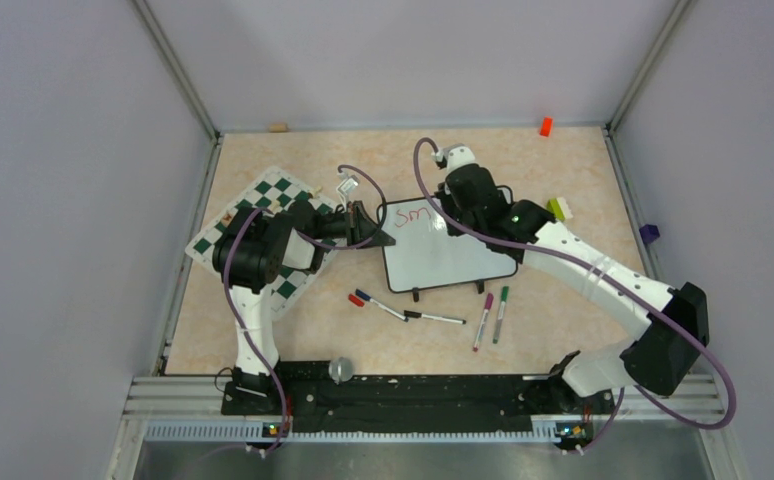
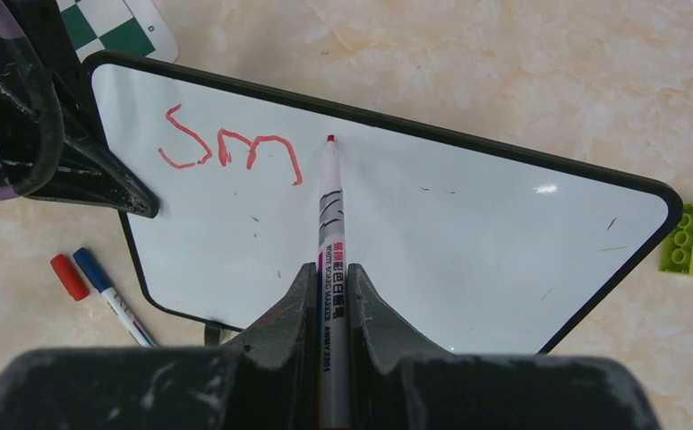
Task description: Write a sentence on the whiteboard
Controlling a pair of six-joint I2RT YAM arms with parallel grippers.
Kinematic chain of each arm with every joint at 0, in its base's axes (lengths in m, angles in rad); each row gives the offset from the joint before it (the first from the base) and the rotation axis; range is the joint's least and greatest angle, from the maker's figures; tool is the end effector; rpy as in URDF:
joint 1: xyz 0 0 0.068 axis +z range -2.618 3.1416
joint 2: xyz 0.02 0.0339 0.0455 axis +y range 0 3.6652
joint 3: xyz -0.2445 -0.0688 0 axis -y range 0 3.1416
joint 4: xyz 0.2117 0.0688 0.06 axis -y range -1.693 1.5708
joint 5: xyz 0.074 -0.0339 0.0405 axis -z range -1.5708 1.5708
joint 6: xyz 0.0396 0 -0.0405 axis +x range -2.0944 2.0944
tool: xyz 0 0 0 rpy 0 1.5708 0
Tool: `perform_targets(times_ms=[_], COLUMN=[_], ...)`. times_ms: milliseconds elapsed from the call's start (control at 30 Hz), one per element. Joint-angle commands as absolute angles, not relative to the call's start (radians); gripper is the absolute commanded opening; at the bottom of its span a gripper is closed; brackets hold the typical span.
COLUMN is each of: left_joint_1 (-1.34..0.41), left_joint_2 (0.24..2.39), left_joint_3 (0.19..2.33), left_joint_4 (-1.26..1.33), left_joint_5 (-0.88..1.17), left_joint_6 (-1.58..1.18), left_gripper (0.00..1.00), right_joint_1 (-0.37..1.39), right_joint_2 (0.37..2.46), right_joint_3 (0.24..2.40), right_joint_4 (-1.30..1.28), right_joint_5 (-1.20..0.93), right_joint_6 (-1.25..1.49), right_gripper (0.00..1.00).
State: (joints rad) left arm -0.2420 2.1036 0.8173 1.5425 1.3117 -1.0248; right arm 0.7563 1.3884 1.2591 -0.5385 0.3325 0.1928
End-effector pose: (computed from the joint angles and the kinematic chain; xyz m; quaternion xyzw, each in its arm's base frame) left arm 0.3234 -0.1193 0.1591 0.2615 0.6318 -0.6717 0.2852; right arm 0.2131 0.1833 0.3171 -0.1774 0.8725 0.0642 0.4508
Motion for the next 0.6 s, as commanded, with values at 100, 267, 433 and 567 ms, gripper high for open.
perform_targets(times_ms=[100,267,433,567], left_joint_1=[-0.25,-0.25,-0.25,-0.25], left_joint_2=[2.097,2.097,2.096,2.096], left_joint_3=[0.823,0.822,0.823,0.823], left_joint_4=[1.62,1.62,1.62,1.62], left_joint_5=[1.376,1.376,1.377,1.376], left_joint_6=[-1.054,-1.054,-1.054,-1.054], left_gripper=[0.0,0.0,0.0,0.0], right_joint_1=[0.742,0.741,0.741,0.741], right_joint_2=[1.395,1.399,1.396,1.396], right_joint_3=[1.309,1.311,1.306,1.306], right_joint_4=[-0.498,-0.499,-0.499,-0.501], right_joint_5=[0.393,0.337,0.36,0.301], right_joint_6=[0.192,0.183,0.19,0.184], right_gripper=[0.0,0.0,0.0,0.0])
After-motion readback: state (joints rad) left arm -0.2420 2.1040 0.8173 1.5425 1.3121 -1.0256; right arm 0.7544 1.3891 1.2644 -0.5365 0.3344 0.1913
